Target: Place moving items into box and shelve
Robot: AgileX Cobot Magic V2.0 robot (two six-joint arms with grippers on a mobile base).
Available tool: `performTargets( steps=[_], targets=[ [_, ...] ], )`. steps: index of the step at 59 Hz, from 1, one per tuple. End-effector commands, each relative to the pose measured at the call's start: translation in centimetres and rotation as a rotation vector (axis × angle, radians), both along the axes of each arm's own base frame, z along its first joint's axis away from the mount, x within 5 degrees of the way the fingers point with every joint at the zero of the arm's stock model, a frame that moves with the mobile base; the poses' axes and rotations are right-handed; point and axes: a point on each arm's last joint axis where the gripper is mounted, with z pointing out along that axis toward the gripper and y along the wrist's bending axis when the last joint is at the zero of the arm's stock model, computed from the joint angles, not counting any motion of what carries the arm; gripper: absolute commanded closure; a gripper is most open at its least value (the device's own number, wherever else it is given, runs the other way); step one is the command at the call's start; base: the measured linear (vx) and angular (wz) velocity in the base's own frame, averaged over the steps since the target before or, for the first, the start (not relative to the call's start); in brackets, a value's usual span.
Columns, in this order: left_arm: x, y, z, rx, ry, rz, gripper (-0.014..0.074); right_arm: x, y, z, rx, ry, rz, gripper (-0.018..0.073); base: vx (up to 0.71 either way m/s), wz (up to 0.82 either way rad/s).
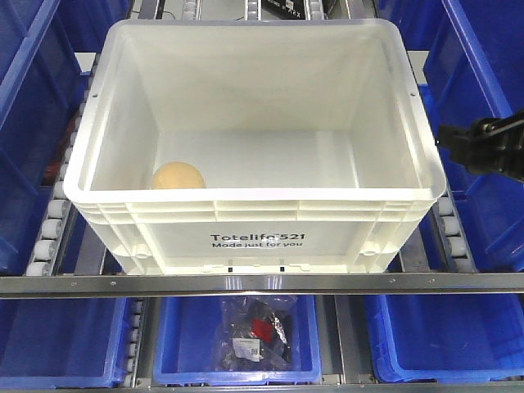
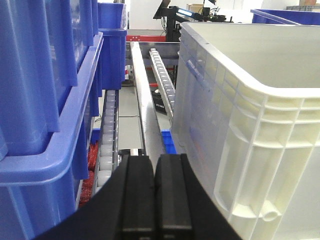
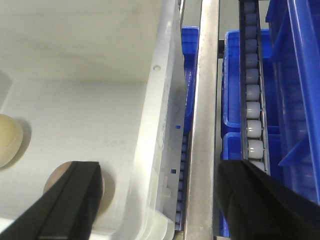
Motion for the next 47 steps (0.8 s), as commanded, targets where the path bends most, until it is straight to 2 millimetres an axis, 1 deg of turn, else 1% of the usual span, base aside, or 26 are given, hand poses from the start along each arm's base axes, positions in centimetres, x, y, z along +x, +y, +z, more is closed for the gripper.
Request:
performTargets(
  steps=[1,4,8,13,17,23,29,33,38,43,44,47],
  targets=[
    [-0.1,0.0,0.2,-0.028,-0.074,0.001,0.0604,-1.1,-0.4,1.8,0.063,-0.15,-0.014,0.0047,0.0,0.0],
    [-0.1,0.0,0.2,-0.028,-0.074,0.001,0.0604,-2.5,-1.0,1.6,0.095,-0.194,-0.031,0.006,0.0,0.0],
    [-0.1,0.0,0.2,-0.028,-0.074,0.001,0.0604,-4.5,-2.0,0.3,0.122,-0.256,-0.076,0.0087,0.0,0.0],
    [-0.1,0.0,0.2,-0.028,-0.074,0.001,0.0604,-7.1,-3.2,-0.6,0.126,-0.35,-0.131,0.0144,0.0,0.0],
    [-0.1,0.0,0.2,-0.028,-0.074,0.001,0.0604,-9.1,-3.9,-1.6,0.104,-0.425,-0.17,0.0226,0.0,0.0],
    [-0.1,0.0,0.2,-0.028,-0.074,0.001,0.0604,-11.3,-4.6,-3.6,0.008,-0.492,-0.204,0.0354,0.0,0.0],
    [-0.1,0.0,0.2,-0.028,-0.074,0.001,0.0603,-12.5,-4.9,-5.8,-0.038,-0.524,-0.225,0.0493,0.0,0.0],
    [-0.1,0.0,0.2,-0.028,-0.074,0.001,0.0603,-12.7,-4.9,-7.5,-0.037,-0.53,-0.223,0.0573,0.0,0.0],
    [-0.1,0.0,0.2,-0.028,-0.074,0.001,0.0603,-12.7,-4.8,-9.4,-0.05,-0.579,-0.212,0.0571,0.0,0.0],
    [-0.1,0.0,0.2,-0.028,-0.074,0.001,0.0603,-12.8,-4.7,-10.8,-0.133,-0.688,-0.181,0.0569,0.0,0.0],
    [-0.1,0.0,0.2,-0.028,-0.074,0.001,0.0603,-12.8,-4.7,-11.4,-0.156,-0.7,-0.172,0.0568,0.0,0.0],
    [-0.1,0.0,0.2,-0.028,-0.074,0.001,0.0603,-12.8,-4.6,-12.0,-0.19,-0.763,-0.158,0.0568,0.0,0.0]
  ],
)
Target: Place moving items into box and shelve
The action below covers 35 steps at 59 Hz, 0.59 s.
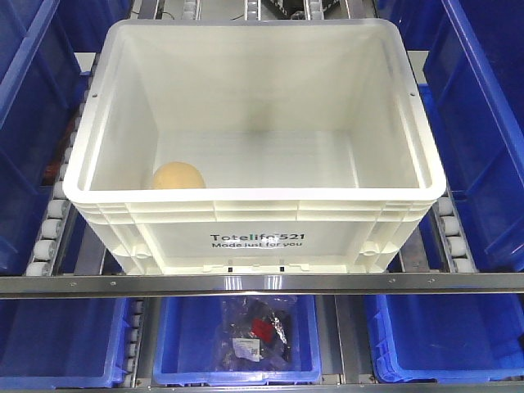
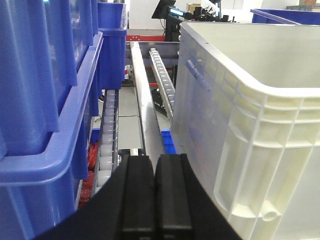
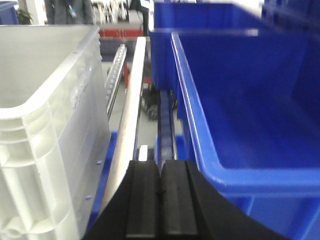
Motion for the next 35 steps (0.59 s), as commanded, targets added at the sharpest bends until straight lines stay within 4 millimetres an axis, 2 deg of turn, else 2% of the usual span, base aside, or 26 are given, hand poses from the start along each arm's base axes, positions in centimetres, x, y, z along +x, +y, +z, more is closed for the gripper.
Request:
performTargets(
  steps=[1,3,16,23,35],
  targets=[
    [-0.1,0.0,0.2,-0.027,-0.074,0.001,0.0603,-0.1,0.2,0.6,-0.094,-0.212,0.01,0.0568,0.0,0.0],
    [-0.1,0.0,0.2,-0.027,-0.074,0.001,0.0603,0.0,0.2,0.0,-0.088,-0.236,0.01,0.0568,0.0,0.0],
    [-0.1,0.0,0.2,-0.027,-0.074,0.001,0.0603,0.0,-0.1,-0.2,-0.1,-0.204,-0.04,0.0568,0.0,0.0],
    [-0.1,0.0,0.2,-0.027,-0.074,0.001,0.0603,0.0,-0.4,-0.2,-0.04,-0.202,-0.094,0.0567,0.0,0.0],
    [-0.1,0.0,0.2,-0.027,-0.074,0.001,0.0603,0.1,-0.5,-1.0,-0.003,-0.116,-0.099,0.0564,0.0,0.0]
  ],
)
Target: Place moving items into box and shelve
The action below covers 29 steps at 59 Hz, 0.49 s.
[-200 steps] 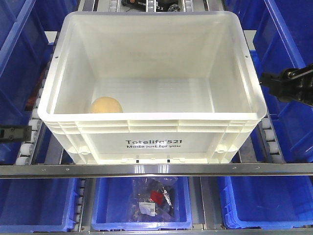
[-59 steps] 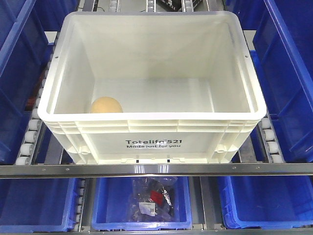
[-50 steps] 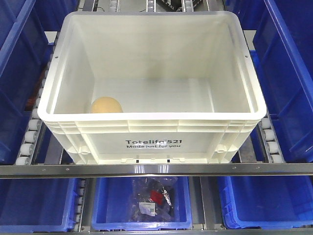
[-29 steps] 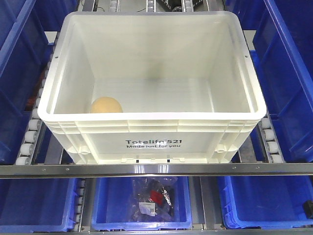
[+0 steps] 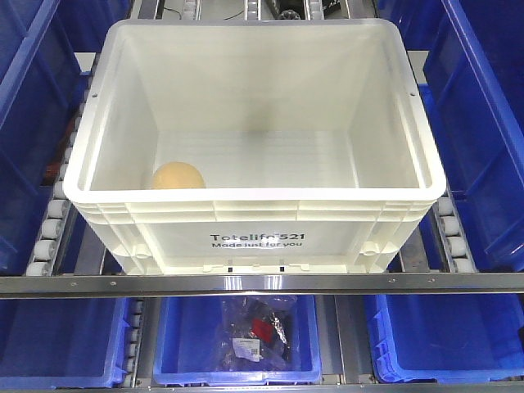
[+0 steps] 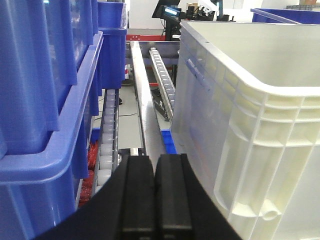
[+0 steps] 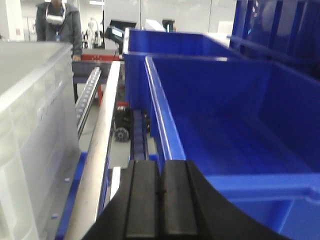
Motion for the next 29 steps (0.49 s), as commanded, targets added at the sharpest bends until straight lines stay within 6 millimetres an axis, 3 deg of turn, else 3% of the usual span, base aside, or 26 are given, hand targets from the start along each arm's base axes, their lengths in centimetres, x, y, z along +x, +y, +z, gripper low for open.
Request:
performTargets(
  steps=[1,29],
  targets=[
    [-0.06,0.01,0.24,-0.027,-0.075,0.001,0.0603,-0.13,-0.05,0.39,0.003,-0.066,-0.009,0.0564,0.0,0.0],
    [-0.06,0.01,0.24,-0.027,-0.075,0.001,0.0604,-0.13,-0.04,0.27,-0.003,-0.053,-0.009,0.0564,0.0,0.0]
  ],
)
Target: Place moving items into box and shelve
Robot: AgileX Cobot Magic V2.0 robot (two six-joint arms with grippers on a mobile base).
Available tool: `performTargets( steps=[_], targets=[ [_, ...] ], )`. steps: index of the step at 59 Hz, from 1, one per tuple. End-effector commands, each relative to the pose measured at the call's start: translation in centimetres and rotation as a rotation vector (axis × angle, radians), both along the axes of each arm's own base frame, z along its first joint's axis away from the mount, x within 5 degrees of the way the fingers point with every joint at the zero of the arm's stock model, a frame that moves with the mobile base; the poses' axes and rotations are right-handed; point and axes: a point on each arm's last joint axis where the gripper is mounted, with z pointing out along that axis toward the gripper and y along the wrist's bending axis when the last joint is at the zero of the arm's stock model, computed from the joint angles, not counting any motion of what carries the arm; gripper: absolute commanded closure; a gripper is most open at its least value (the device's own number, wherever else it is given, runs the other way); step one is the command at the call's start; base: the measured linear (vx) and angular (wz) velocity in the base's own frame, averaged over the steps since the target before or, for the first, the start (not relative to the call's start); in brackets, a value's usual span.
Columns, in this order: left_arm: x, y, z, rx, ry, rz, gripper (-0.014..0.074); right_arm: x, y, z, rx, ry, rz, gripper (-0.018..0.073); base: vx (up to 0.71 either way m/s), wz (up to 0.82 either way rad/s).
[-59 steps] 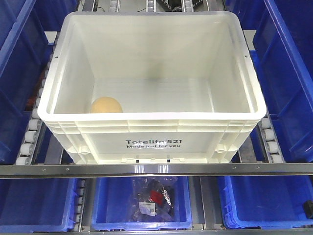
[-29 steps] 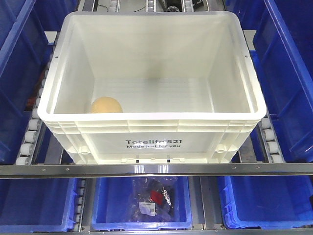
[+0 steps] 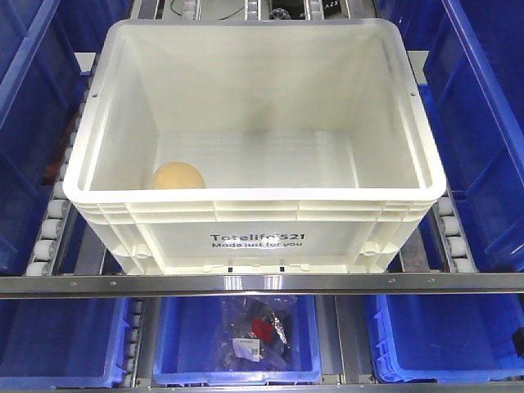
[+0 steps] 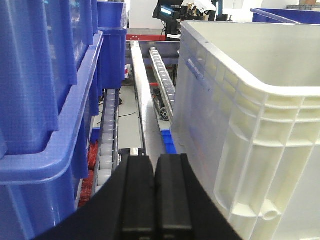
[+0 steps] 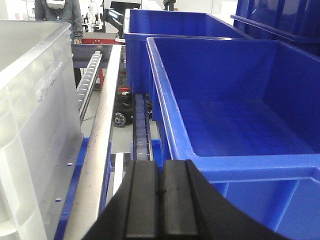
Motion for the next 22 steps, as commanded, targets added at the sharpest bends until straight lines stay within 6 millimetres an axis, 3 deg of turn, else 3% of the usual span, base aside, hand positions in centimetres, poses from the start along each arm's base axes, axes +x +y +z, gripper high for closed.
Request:
performTargets(
  steps=[1,22],
  targets=[
    [-0.06,0.01,0.24,-0.027,-0.075,0.001,0.0604,-0.13,-0.04,0.69,-0.016,-0.091,-0.007,0.0564,0.0,0.0],
    [-0.06,0.01,0.24,-0.027,-0.075,0.001,0.0604,-0.13,-0.04,0.69,-0.016,-0.091,-0.007,0.0564,0.0,0.0]
  ],
)
